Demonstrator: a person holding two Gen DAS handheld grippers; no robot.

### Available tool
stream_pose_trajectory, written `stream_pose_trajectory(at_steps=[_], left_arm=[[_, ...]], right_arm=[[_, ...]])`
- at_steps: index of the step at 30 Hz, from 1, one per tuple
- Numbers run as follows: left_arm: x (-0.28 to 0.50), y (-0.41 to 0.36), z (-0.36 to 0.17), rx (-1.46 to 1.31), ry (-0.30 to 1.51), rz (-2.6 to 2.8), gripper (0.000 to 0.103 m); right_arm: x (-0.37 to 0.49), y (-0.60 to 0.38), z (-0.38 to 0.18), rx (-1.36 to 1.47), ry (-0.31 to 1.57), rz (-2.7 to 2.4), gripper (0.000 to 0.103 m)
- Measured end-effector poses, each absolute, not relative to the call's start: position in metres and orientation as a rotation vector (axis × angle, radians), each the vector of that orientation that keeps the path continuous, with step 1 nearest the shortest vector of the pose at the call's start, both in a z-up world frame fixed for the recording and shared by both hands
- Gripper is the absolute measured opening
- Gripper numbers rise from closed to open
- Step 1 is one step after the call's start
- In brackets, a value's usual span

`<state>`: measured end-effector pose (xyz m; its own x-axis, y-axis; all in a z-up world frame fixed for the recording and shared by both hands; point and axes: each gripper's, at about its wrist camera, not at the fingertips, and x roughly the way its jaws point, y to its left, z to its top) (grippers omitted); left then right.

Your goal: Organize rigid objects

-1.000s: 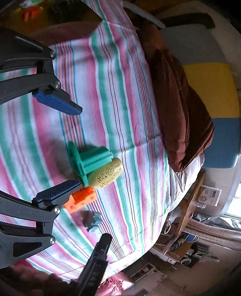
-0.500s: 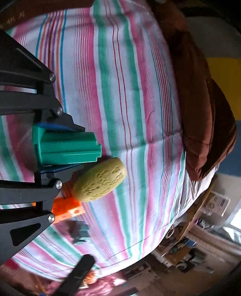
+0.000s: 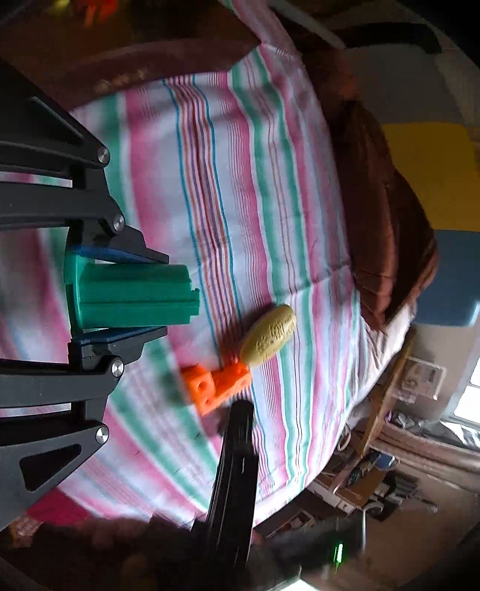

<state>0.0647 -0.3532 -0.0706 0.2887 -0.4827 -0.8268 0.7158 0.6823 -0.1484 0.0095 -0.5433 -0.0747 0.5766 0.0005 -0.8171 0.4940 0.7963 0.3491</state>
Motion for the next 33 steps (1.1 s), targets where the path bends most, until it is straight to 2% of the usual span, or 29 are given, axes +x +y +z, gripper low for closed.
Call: stream_pose_trajectory(at_steps=[6,19,22,33], left_arm=[[0.04,-0.328,-0.046,0.259,0.931,-0.82,0.03],[0.012,-0.267,-0.018,0.294,0.805,-0.706,0.03],[0.008,-0.255,-0.014,0.307,0.778,-0.682,0.03],[0.003,-0.221,-0.016,0.294,0.791,-0.624,0.03]], right_arm=[[0.021,-0.533,-0.092,0.56,0.977,-0.313,0.038],[0.03,-0.52,-0.099,0.478,0.976,-0.305,0.038],[0.034,-0.512,-0.1,0.401,0.982,-0.301,0.027],[0.034,-0.511,-0.102,0.363,0.987,-0.282,0.028]])
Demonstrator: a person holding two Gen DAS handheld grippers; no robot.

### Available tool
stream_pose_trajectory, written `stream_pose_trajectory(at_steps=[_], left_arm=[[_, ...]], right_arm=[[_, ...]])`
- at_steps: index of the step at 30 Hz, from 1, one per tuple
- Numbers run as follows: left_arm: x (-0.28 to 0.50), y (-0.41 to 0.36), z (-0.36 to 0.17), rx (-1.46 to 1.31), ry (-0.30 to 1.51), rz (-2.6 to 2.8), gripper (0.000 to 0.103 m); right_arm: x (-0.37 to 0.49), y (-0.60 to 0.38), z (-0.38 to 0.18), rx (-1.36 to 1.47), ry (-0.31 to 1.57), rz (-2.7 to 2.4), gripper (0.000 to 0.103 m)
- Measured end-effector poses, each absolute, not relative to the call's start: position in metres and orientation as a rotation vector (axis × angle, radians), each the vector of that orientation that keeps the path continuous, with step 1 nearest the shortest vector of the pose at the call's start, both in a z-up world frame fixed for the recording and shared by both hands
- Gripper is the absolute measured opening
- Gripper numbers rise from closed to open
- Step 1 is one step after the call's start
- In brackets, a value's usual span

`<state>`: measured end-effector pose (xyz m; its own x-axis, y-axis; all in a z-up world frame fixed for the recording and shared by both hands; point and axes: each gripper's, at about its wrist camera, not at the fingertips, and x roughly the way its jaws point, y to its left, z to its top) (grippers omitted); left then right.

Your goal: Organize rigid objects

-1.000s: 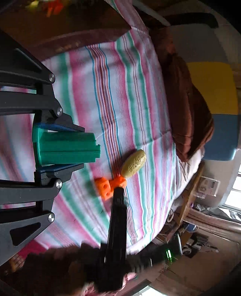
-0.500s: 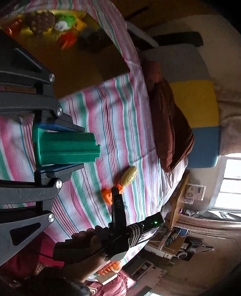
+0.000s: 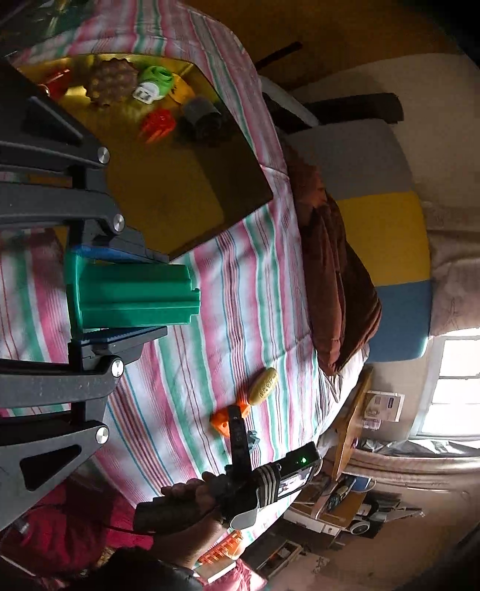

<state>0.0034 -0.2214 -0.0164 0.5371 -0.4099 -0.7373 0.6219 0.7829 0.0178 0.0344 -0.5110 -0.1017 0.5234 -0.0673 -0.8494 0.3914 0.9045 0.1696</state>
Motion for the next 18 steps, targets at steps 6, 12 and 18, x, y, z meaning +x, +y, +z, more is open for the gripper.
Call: stream_pose_trajectory(at_steps=[6,12,18], left_arm=[[0.002,-0.212,-0.018,0.286,0.796,-0.613,0.03],[0.002,-0.21,-0.022,0.288,0.809,-0.612,0.03],[0.0,-0.209,-0.026,0.287,0.823,-0.612,0.03]], right_arm=[[0.035,-0.507,-0.102,0.318,0.989,-0.29,0.029],[0.035,-0.507,-0.102,0.335,0.985,-0.29,0.029],[0.038,-0.499,-0.101,0.269,0.994,-0.3,0.029]])
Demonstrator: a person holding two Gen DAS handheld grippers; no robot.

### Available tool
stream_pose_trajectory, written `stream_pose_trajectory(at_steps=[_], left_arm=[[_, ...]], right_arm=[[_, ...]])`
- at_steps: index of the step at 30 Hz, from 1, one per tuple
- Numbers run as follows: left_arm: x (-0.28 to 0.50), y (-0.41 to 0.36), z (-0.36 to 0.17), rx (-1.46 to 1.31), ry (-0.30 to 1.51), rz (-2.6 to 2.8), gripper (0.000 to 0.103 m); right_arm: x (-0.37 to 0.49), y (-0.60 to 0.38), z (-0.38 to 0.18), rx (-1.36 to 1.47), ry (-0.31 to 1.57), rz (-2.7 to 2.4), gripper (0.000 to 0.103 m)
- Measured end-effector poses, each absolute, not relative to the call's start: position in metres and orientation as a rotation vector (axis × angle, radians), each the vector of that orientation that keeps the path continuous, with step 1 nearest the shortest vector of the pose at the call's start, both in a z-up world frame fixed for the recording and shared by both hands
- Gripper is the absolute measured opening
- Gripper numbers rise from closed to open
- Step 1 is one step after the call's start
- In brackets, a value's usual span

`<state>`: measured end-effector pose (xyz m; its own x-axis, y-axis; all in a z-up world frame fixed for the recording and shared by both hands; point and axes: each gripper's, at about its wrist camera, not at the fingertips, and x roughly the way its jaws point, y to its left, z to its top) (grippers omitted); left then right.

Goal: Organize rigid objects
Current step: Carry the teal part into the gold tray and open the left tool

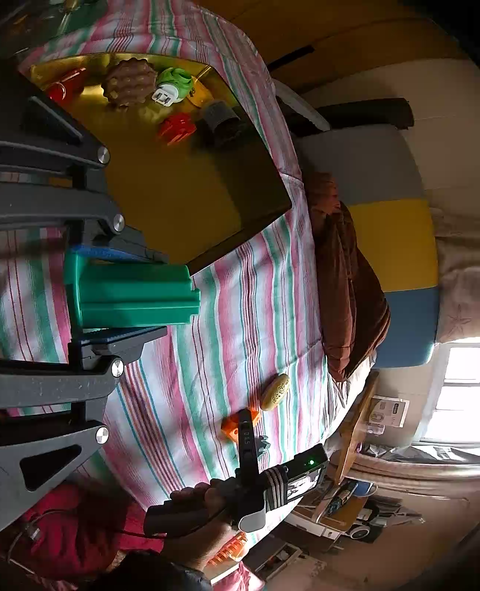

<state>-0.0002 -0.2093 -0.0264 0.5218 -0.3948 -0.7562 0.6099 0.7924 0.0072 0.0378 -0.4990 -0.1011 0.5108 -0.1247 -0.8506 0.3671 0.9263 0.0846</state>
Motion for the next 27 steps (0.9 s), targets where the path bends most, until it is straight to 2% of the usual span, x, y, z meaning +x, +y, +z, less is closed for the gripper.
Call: stream_pose_trajectory(at_steps=[19,27], left_arm=[[0.003,-0.198,-0.029,0.253,0.849,-0.608,0.03],[0.031,-0.12,-0.016,0.048,0.901,-0.545,0.03]], right_arm=[[0.036,-0.475,-0.103,0.091,0.98,-0.32,0.031],[0.036,-0.473,-0.103,0.071,0.984,-0.321,0.031]])
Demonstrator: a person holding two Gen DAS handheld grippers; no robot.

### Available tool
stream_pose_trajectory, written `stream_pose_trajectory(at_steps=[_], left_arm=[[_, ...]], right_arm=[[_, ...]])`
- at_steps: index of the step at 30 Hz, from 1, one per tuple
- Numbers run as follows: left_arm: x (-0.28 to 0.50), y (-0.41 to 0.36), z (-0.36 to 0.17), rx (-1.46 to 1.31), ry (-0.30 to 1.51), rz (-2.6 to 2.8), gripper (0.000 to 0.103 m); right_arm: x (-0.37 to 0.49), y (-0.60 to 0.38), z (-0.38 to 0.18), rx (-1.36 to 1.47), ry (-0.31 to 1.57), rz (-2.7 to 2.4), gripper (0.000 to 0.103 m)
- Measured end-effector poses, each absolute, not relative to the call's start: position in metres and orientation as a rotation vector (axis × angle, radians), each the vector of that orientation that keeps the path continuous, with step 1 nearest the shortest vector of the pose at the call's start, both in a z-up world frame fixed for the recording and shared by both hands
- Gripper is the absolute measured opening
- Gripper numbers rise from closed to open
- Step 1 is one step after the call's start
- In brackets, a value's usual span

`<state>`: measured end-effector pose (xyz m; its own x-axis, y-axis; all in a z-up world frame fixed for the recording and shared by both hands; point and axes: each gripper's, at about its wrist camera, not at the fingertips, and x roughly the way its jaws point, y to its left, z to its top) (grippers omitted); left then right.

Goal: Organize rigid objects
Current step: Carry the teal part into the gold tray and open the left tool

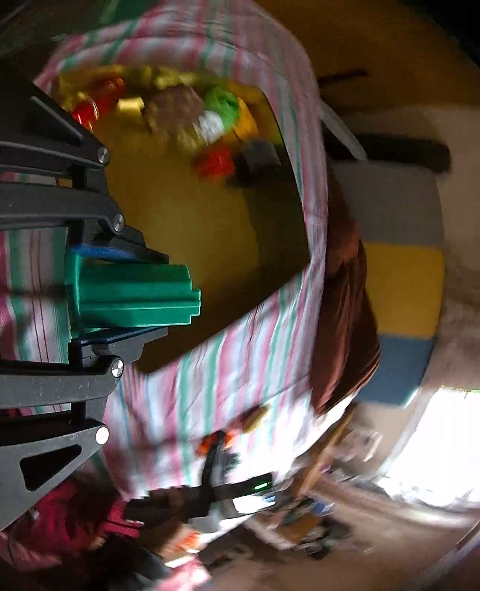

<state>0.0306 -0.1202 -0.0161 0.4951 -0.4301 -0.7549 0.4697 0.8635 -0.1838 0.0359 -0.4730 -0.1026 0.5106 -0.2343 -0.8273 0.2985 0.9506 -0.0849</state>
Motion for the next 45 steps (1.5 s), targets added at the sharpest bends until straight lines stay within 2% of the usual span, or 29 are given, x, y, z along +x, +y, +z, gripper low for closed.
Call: stream_pose_trajectory(at_steps=[5,9,18,24,32,38,41,45], left_arm=[[0.05,-0.042,-0.011,-0.092,0.917,-0.417,0.03],[0.056,-0.012,-0.023,-0.139,0.961,-0.374,0.03],[0.075,-0.041,-0.044,-0.115,1.027,-0.433,0.03],[0.09,-0.066,-0.065,-0.003,1.093,-0.421,0.03],[0.101,-0.062,-0.098,0.042,1.2,-0.386,0.031],[0.096,-0.061,-0.103,0.064,1.186,-0.378,0.031],[0.092,-0.06,-0.1,0.07,1.174,-0.376,0.038],[0.089,-0.055,-0.089,0.074,1.135,-0.367,0.038]], right_arm=[[0.037,-0.474,-0.103,0.074,0.986,-0.32,0.031],[0.037,-0.473,-0.103,0.067,0.987,-0.323,0.031],[0.037,-0.471,-0.103,0.057,0.991,-0.33,0.031],[0.037,-0.471,-0.103,0.057,0.992,-0.33,0.031],[0.038,-0.471,-0.103,0.052,0.993,-0.333,0.031],[0.038,-0.47,-0.103,0.052,0.993,-0.333,0.031],[0.038,-0.471,-0.103,0.051,0.994,-0.332,0.031],[0.038,-0.47,-0.104,0.05,0.994,-0.333,0.031]])
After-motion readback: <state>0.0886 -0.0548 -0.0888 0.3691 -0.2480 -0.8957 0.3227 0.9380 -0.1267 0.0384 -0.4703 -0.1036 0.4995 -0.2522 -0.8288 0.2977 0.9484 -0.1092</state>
